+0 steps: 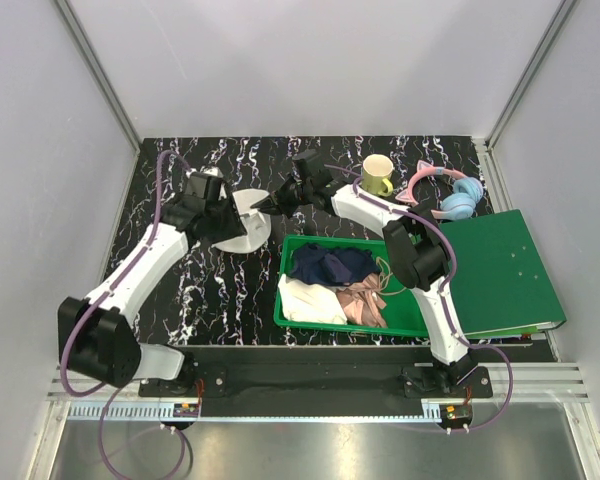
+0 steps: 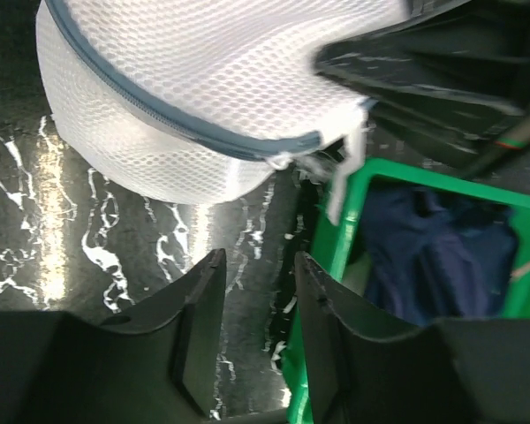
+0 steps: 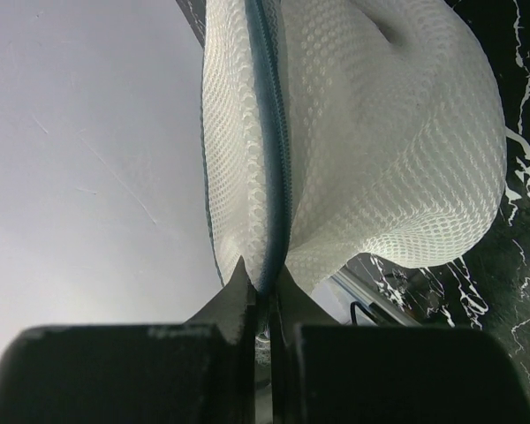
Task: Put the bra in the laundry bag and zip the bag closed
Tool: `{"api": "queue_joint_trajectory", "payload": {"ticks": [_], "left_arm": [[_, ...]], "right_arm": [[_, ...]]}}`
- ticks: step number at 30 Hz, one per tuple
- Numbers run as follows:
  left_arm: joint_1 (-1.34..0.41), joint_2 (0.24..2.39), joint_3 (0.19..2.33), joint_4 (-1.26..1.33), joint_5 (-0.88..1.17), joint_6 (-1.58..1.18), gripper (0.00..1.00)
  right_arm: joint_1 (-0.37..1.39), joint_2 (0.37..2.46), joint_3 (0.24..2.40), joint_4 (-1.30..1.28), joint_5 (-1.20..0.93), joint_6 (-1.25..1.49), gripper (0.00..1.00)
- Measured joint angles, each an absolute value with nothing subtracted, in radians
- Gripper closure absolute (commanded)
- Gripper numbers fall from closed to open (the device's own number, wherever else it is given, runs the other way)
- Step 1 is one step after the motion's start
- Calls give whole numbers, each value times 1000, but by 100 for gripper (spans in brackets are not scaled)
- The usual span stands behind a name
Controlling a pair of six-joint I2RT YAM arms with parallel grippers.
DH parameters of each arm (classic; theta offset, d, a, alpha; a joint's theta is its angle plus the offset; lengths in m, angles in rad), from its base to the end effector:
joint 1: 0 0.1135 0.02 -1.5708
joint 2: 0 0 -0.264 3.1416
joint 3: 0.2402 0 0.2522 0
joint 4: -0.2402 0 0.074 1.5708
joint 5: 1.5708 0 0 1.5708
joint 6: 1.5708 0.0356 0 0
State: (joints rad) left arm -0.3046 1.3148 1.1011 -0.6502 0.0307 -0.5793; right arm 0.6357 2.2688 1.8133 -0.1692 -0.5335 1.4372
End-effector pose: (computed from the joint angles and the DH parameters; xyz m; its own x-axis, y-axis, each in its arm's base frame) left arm 0.2634 -0.0840 0.2923 -0.7816 -0.3279 -0.5307 -0.1303 0.9178 -0.3751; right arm 0.4084 0.3239 0.2007 -0.8983 0.3977 0.1867 0.3541 0.4038 0.8435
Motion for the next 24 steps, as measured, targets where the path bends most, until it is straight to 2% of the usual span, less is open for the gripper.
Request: {"api": "queue_joint_trajectory", "payload": {"ticks": [16, 21, 24], "left_arm": [[-334, 1523, 1232, -627, -66, -528, 67], [-334, 1560, 1263, -638, -86, -522, 81], [-334, 1581, 1287, -647, -102, -515, 100]], "right_arm": [[636, 2269, 1806, -169, -534, 1474, 100], [634, 2269, 1804, -168, -533, 1482, 100], [632, 2269, 1799, -168, -533, 1486, 100]]}}
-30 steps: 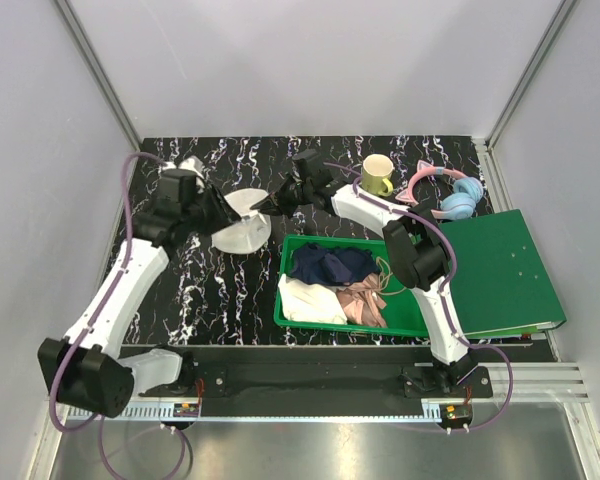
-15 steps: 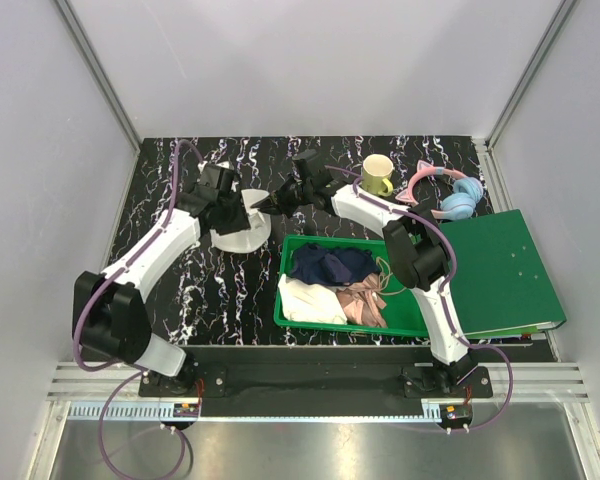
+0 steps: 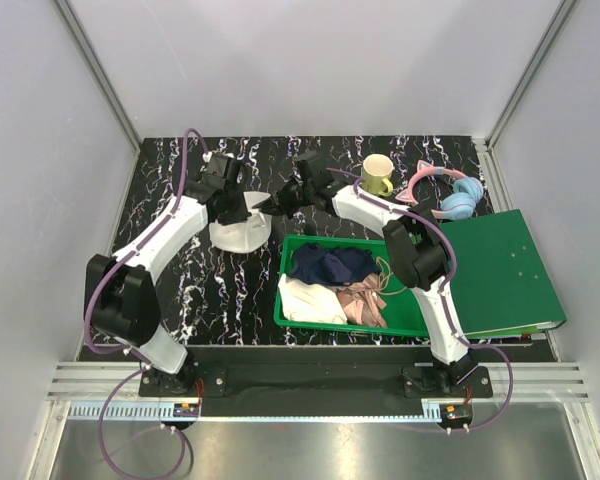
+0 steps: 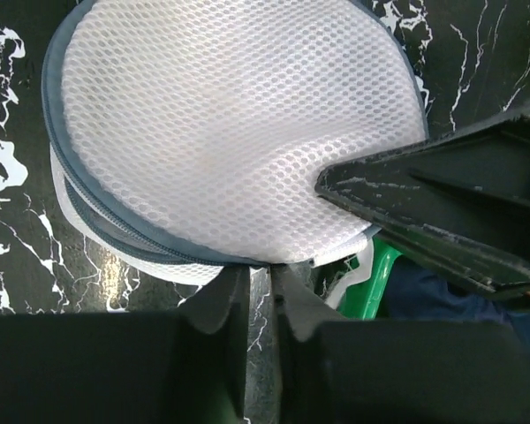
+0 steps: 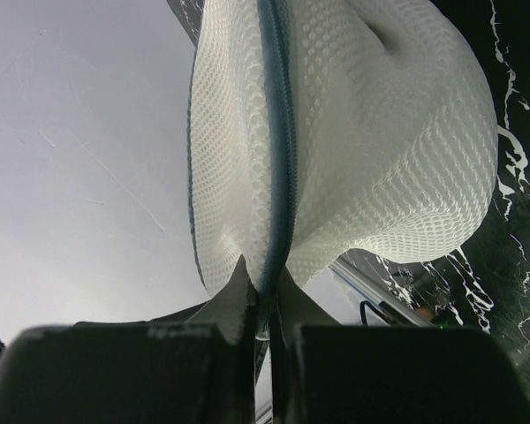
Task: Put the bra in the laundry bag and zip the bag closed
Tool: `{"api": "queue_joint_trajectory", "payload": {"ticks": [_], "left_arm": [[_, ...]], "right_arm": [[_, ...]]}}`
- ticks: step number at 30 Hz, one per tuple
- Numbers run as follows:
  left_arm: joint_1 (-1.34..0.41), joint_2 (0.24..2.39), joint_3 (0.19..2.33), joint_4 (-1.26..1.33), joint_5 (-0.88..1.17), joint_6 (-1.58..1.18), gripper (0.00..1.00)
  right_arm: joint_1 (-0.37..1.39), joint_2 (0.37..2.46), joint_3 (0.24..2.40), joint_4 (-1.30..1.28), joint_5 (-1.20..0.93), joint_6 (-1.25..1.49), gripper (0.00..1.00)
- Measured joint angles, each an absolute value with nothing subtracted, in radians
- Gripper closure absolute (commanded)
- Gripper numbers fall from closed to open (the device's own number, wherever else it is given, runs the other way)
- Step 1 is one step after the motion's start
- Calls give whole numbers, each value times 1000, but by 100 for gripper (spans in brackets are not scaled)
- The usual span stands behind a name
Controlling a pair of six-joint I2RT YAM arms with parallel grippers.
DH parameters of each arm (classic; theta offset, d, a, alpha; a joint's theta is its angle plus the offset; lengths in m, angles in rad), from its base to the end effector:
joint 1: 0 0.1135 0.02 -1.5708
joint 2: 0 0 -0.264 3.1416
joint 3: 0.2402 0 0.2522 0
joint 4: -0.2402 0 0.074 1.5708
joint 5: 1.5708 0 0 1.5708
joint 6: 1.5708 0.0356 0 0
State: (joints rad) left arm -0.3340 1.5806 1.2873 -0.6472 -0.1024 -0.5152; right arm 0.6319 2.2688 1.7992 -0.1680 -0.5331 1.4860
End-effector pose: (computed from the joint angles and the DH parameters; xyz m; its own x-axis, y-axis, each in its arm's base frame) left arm 0.3214 -0.1077 0.2757 -0.7968 -0.2423 -0.5536 -0.1418 0.9655 -0.2185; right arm 0.4084 0.3214 0.1961 -0.8759 0.4223 0.2334 0.4076 0.3888 0.8263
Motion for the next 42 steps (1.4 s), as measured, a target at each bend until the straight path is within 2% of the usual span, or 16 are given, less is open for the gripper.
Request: {"api": "queue_joint_trajectory", "payload": {"ticks": [7, 11, 14, 15, 16, 18, 19, 22, 24, 28, 32, 36, 39, 42], "left_arm": [[-319, 1581, 1295, -683, -126, -487, 100], [-244, 1498, 1211, -689, -126, -460, 100], [-186, 1420, 1147, -683, -93, -446, 100], [-180, 1405, 1140, -680, -82, -443, 100], [-175, 1387, 1131, -677, -69, -441, 100], [-171, 1360, 1114, -660, -24, -447, 100], [-170, 1353, 1108, -655, 1, -456, 100], [-170, 1348, 1089, -630, 87, -507, 100], [-170, 1358, 1085, -607, 136, -545, 100], [-171, 1396, 1085, -526, 227, -624, 100], [-184, 1423, 1085, -490, 268, -659, 100], [-199, 1424, 1085, -471, 286, -672, 100], [-205, 1424, 1085, -468, 292, -678, 100], [-209, 1424, 1085, -468, 295, -680, 100]], "right_arm": [[628, 2268, 1782, -150, -540, 1483, 100], [613, 2270, 1790, -162, -555, 1437, 100], [603, 2322, 1914, -201, -625, 1372, 100], [603, 2349, 1979, -222, -648, 1345, 97], [603, 2383, 2052, -248, -667, 1319, 71], [601, 2458, 2214, -330, -699, 1261, 44], [600, 2500, 2309, -387, -694, 1229, 27], [589, 2592, 2539, -581, -654, 1114, 9], [578, 2588, 2577, -707, -601, 1033, 3], [560, 2477, 2440, -848, -494, 924, 0], [557, 2342, 2249, -862, -478, 911, 2], [580, 2303, 2203, -810, -495, 952, 16], [611, 2313, 2214, -781, -519, 997, 20], [637, 2333, 2226, -753, -544, 1039, 29]]}}
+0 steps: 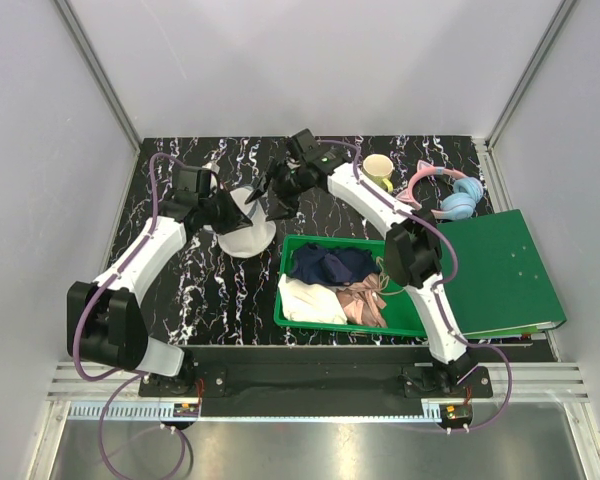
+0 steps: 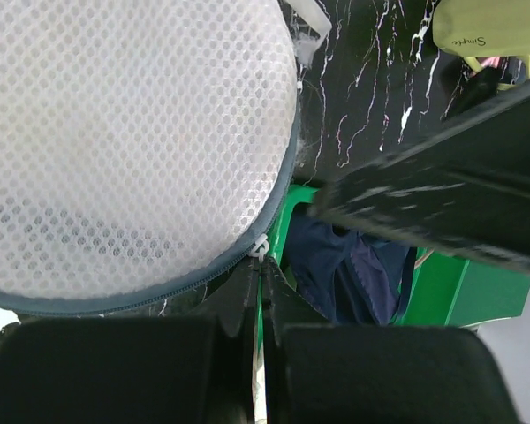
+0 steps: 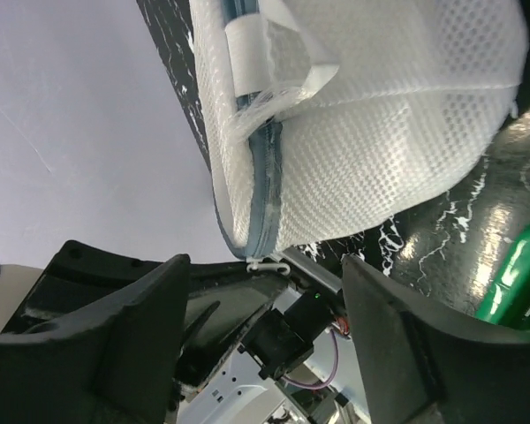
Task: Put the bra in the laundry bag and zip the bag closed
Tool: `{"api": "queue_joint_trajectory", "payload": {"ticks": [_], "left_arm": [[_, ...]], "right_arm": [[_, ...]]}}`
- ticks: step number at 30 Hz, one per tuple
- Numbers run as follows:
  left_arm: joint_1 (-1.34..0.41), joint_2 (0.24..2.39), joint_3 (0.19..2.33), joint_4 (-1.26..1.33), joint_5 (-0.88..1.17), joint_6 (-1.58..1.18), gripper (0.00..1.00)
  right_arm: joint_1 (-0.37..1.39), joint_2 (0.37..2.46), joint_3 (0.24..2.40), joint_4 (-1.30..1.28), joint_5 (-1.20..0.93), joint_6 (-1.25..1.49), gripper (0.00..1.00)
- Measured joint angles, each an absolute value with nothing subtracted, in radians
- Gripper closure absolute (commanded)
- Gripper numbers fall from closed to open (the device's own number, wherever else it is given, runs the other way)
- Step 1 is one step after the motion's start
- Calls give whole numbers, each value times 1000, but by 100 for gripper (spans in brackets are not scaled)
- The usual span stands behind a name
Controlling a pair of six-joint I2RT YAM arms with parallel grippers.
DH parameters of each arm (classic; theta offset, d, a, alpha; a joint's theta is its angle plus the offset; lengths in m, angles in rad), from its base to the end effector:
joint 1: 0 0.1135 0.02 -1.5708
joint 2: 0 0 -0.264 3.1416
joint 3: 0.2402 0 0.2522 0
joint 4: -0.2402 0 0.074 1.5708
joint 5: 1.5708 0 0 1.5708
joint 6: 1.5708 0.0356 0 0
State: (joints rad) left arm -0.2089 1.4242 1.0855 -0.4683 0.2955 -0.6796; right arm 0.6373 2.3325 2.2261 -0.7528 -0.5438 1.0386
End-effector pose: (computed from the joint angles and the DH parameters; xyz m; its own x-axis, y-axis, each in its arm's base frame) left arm 0.2983 -0.0738 0.2718 -0.7981 -0.4454 -0.4058 -0.1364 0.7896 -0.5983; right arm 0.4073 0.3244 0.2591 -0.9816 0.1908 0.0063 0.1283 0.6353 0.7615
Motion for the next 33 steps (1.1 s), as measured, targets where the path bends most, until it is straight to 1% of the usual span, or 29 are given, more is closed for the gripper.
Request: {"api": "queue_joint_trajectory", "payload": {"ticks": [1, 2, 4, 5, 8, 13, 18, 19, 21, 22, 23, 24, 25, 26, 29, 33], "left_arm": [[-210, 1424, 1085, -468, 297, -681, 100], [-211, 1424, 1085, -468, 299, -682, 100], [-213, 1424, 1085, -468, 303, -682, 100], [-213, 1424, 1085, -468, 303, -681, 100], [-216, 1424, 1085, -469, 301, -677, 100], [-194, 1422, 1085, -519, 232, -661, 100], [-35, 1368, 1000, -588, 180, -636, 100], [-11, 1365, 995, -598, 179, -629, 100], [-3, 1364, 995, -612, 189, -618, 100], [-11, 1363, 995, -610, 205, -618, 100], [-31, 1363, 995, -601, 227, -622, 100], [-49, 1363, 995, -592, 244, -627, 100], [-72, 1364, 995, -577, 263, -637, 100], [-95, 1364, 998, -563, 280, -653, 100], [-154, 1385, 1025, -517, 324, -695, 100], [-189, 1446, 1080, -459, 358, -740, 100]], "right_arm": [[647, 2341, 2230, -745, -549, 1055, 37], [651, 2347, 2230, -741, -554, 1063, 41], [656, 2361, 2231, -728, -567, 1087, 57], [656, 2367, 2231, -724, -570, 1097, 75], [650, 2400, 2251, -707, -583, 1127, 100], [626, 2466, 2309, -698, -628, 1113, 100], [556, 2558, 2432, -701, -707, 1038, 100], [543, 2579, 2462, -699, -728, 1024, 95], [526, 2608, 2506, -704, -743, 1003, 79], [517, 2619, 2527, -711, -744, 991, 50], [509, 2627, 2548, -735, -739, 969, 37], [505, 2629, 2560, -755, -725, 962, 28], [503, 2629, 2572, -791, -693, 940, 24], [502, 2624, 2580, -826, -665, 918, 13], [506, 2563, 2514, -898, -578, 874, 2], [515, 2398, 2299, -913, -522, 868, 2]]}}
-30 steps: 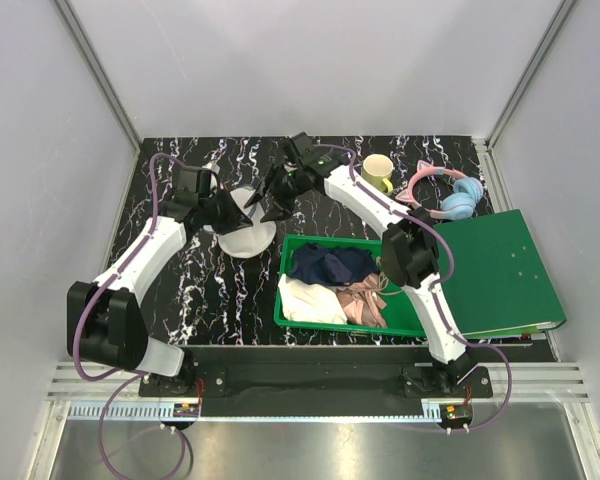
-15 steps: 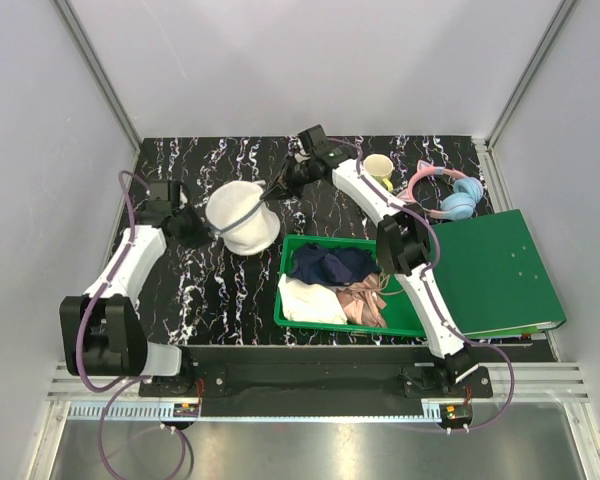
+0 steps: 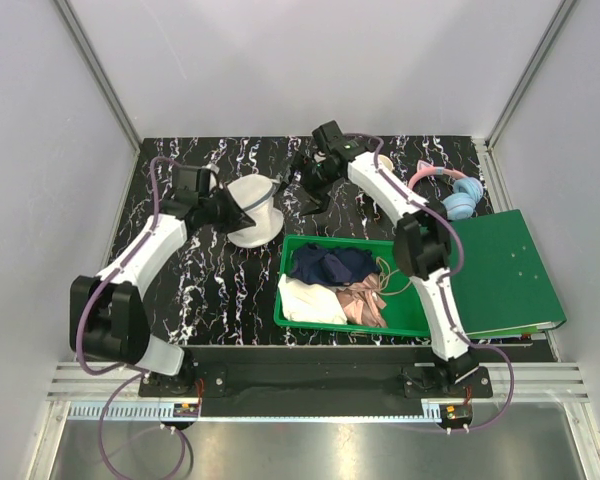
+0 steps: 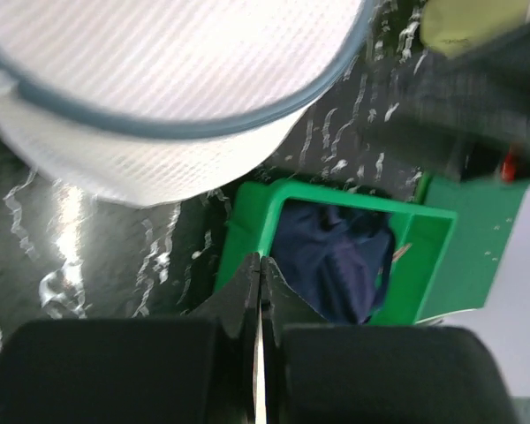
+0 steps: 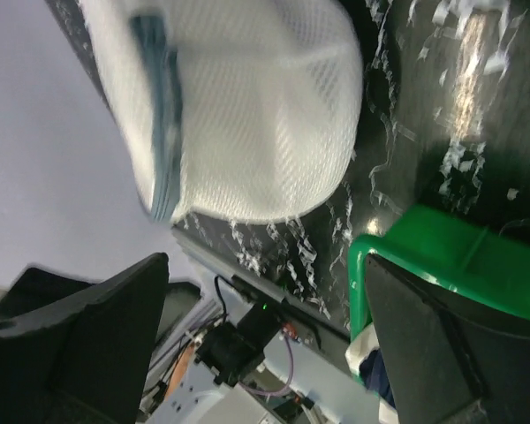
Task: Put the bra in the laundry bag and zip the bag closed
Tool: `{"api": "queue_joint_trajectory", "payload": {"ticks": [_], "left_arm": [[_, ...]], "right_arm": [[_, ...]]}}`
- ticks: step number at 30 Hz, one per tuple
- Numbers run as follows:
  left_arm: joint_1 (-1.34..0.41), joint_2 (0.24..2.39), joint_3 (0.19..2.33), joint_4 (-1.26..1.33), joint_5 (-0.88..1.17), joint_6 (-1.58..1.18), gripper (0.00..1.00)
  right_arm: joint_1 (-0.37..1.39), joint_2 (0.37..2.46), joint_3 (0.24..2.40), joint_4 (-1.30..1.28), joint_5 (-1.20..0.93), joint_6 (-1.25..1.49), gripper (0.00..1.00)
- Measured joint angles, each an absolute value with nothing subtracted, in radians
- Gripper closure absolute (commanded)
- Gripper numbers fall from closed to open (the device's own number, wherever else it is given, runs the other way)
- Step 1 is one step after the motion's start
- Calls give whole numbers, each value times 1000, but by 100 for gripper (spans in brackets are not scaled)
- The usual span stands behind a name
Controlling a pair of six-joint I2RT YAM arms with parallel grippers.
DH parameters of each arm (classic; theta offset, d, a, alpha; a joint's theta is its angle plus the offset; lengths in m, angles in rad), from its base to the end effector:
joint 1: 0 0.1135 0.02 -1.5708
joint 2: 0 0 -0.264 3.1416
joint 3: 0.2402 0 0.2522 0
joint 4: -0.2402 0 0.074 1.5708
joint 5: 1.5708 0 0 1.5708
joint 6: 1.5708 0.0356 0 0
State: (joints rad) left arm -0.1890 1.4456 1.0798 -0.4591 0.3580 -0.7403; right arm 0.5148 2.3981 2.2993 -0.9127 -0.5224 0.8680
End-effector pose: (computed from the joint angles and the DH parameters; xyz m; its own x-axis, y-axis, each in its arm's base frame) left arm 0.3022 -0.0705 0.2650 -0.8088 -0.4885 -0.3274 -0.1842 0.7392 -0.6477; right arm 0.4436 0.2713 0.2389 -0.9783 0.2064 -0.0202 0.1382 0.7217 0.6782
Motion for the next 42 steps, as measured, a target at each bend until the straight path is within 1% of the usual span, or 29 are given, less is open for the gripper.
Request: {"api": "queue_joint_trajectory", "payload": {"ticks": [3, 4, 5, 8, 10, 11, 13, 14, 15, 18, 21, 23, 25, 29, 32, 37, 38, 41, 42], "left_arm": [[-206, 1470, 1100, -435, 367, -759, 100], [-208, 1470, 1102, -438, 361, -761, 98], [-209, 1468, 1104, -444, 356, -760, 78], [-205, 1459, 1110, -485, 316, -725, 47], [-177, 1452, 1115, -526, 285, -680, 39], [-159, 1452, 1120, -544, 276, -653, 33], [-101, 1459, 1131, -585, 261, -601, 25], [-67, 1464, 1135, -599, 257, -577, 23], [-37, 1472, 1140, -613, 255, -555, 17], [32, 1528, 1181, -639, 259, -482, 16], [44, 1593, 1229, -636, 266, -425, 21], [51, 1614, 1242, -616, 286, -392, 20], [65, 1628, 1256, -597, 326, -372, 18], [132, 1717, 1340, -539, 435, -366, 18], [160, 1816, 1409, -502, 493, -375, 22], [145, 1921, 1445, -478, 561, -400, 27], [139, 1936, 1447, -474, 574, -405, 28], [118, 1969, 1455, -461, 607, -427, 42], [112, 1975, 1455, -451, 619, -436, 57]], "right_arm": [[525, 2281, 2150, -847, -525, 910, 2], [530, 2265, 2137, -834, -525, 923, 2], [534, 2261, 2137, -815, -526, 934, 2], [543, 2262, 2141, -767, -538, 958, 2], [548, 2270, 2163, -757, -544, 971, 2], [549, 2275, 2174, -752, -546, 974, 2], [552, 2287, 2201, -744, -559, 978, 2], [553, 2292, 2212, -739, -569, 981, 2], [555, 2297, 2220, -733, -576, 985, 2], [567, 2314, 2233, -723, -594, 1000, 2], [585, 2336, 2236, -721, -596, 1016, 3], [598, 2353, 2236, -721, -596, 1028, 3], [609, 2366, 2236, -722, -596, 1034, 2], [618, 2372, 2230, -714, -596, 1037, 3], [618, 2372, 2217, -693, -596, 1037, 3], [619, 2372, 2198, -680, -595, 1044, 4], [619, 2372, 2198, -676, -595, 1045, 4], [619, 2372, 2198, -670, -595, 1048, 5], [620, 2372, 2198, -670, -595, 1048, 5]]}}
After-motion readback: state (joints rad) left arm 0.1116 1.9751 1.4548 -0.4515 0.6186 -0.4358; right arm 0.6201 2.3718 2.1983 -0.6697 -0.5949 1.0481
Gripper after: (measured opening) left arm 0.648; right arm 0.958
